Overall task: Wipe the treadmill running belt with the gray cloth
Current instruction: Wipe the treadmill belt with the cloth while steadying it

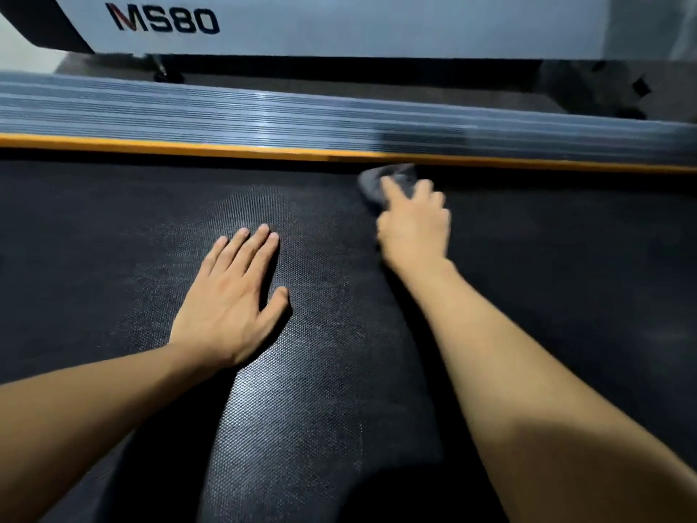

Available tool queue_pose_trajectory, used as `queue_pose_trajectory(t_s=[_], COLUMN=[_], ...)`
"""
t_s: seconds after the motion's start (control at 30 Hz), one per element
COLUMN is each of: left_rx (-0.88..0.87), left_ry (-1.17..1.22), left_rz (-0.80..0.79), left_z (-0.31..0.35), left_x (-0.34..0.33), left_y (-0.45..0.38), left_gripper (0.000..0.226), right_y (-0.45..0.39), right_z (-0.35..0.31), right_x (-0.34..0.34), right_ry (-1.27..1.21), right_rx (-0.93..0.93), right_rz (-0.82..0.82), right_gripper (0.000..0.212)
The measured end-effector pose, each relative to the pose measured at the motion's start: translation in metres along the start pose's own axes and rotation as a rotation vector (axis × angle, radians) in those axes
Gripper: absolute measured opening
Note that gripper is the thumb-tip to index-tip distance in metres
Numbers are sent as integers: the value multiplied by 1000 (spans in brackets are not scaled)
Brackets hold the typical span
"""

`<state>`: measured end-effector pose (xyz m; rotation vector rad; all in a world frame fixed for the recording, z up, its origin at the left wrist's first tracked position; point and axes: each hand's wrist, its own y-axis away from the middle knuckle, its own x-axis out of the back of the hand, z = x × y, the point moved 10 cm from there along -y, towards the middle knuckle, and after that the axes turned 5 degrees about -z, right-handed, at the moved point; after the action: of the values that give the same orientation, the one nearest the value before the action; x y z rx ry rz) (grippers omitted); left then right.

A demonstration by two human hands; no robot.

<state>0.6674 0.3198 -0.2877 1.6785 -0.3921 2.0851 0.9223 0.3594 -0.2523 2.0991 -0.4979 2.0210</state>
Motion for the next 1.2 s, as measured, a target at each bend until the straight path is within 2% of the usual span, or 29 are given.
queue_pose_trajectory(t_s=[0.1,0.17,0.23,0.3,0.43,0.5,0.6,0.7,0.77,0.87,0.93,1.0,1.07,1.13,1.2], left_rx=[24,41,52,48,45,31,26,45,50,40,33,15,4,-5,-3], left_ry=[4,2,-4,-15,-14,-12,5,9,0,-14,-17,-15,-1,9,16], left_rz=[18,24,28,29,35,37,40,56,64,56,59,66,62,56,53], left_z=[1,0,0,2,1,1,0,-2,-1,1,1,0,-3,-2,-2], left_x=[1,1,1,1,3,3,4,4,4,4,5,4,5,5,6], left_y=[0,1,1,-1,-1,-2,-1,0,0,-1,-1,-1,-1,0,1], left_gripper=[75,76,78,79,80,78,77,77,75,71,70,69,69,71,71], right_y=[3,7,15,29,73,77,71,70,73,76,86,108,136,146,135], right_z=[57,56,32,-9,-118,-125,-66,35,89,90,33,-43,-105,-115,-68], right_x=[-2,-7,-3,2,-1,-2,1,2,2,0,6,6,4,5,9], right_ry=[-13,-59,-60,-44,-93,-152,-140,-47,-33,-44,-36,-76,-138,-152,-61], right_rx=[-229,-257,-229,-129,303,369,235,-47,-237,-350,-225,12,216,266,150], right_rz=[-26,-61,-26,13,-7,-66,-59,-10,-46,-76,-8,25,-12,-49,-17], right_gripper=[52,54,55,53,58,60,59,58,59,60,57,55,55,55,57])
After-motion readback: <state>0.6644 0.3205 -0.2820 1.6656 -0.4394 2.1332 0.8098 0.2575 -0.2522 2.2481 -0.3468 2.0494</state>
